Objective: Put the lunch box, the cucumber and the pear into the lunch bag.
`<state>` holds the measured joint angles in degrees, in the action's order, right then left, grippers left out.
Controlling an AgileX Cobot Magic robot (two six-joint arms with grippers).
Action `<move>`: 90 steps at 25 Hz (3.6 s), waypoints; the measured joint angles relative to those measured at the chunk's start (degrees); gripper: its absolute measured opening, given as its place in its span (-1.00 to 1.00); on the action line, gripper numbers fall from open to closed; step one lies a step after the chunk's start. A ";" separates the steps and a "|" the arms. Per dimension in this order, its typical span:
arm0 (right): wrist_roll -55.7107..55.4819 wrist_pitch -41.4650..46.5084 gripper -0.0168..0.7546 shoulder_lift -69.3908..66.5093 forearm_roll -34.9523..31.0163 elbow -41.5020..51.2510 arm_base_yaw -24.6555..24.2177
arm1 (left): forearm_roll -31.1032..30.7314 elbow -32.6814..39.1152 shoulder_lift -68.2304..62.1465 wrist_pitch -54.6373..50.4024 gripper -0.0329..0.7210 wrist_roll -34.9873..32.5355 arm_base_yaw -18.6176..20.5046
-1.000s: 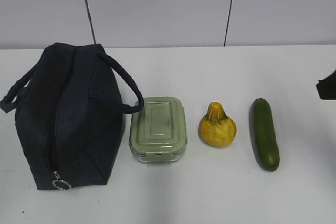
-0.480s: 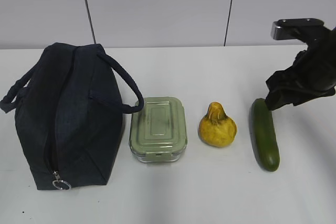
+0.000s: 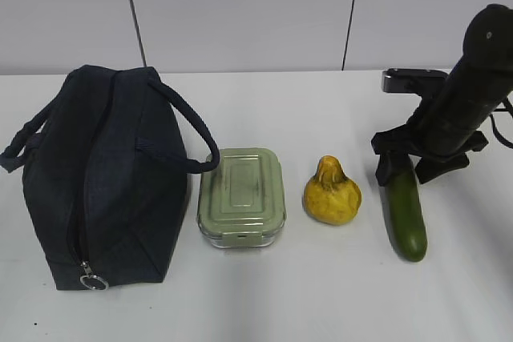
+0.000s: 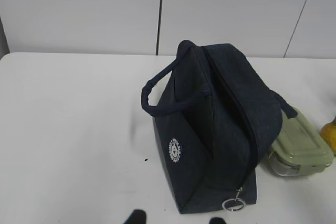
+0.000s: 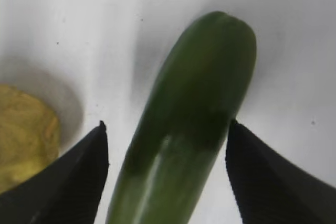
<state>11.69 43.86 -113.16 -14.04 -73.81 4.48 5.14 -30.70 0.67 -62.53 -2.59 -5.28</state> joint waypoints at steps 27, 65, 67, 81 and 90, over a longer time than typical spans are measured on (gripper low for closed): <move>-3.99 14.46 0.10 -8.29 4.25 -16.61 0.22 | 0.00 0.00 0.00 0.00 -0.29 0.00 0.00; 38.36 12.33 0.10 1.62 -63.47 -22.17 19.13 | 35.88 0.00 -56.41 26.79 0.04 -19.44 0.00; 39.99 8.14 0.10 1.62 -65.55 -22.17 20.99 | 37.64 -0.34 -60.65 27.64 0.03 -21.96 0.00; 45.42 4.14 0.10 -7.19 -85.38 -22.69 23.54 | 42.80 -3.45 -68.72 28.08 -0.94 -23.65 0.00; 47.82 1.25 0.15 -14.57 -86.89 -22.84 23.54 | 45.97 -3.45 -68.93 28.09 -0.95 -24.28 0.00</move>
<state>59.50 45.11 -127.73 -100.93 -96.65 28.02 51.11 -34.15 -68.26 -34.44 -26.87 -5.28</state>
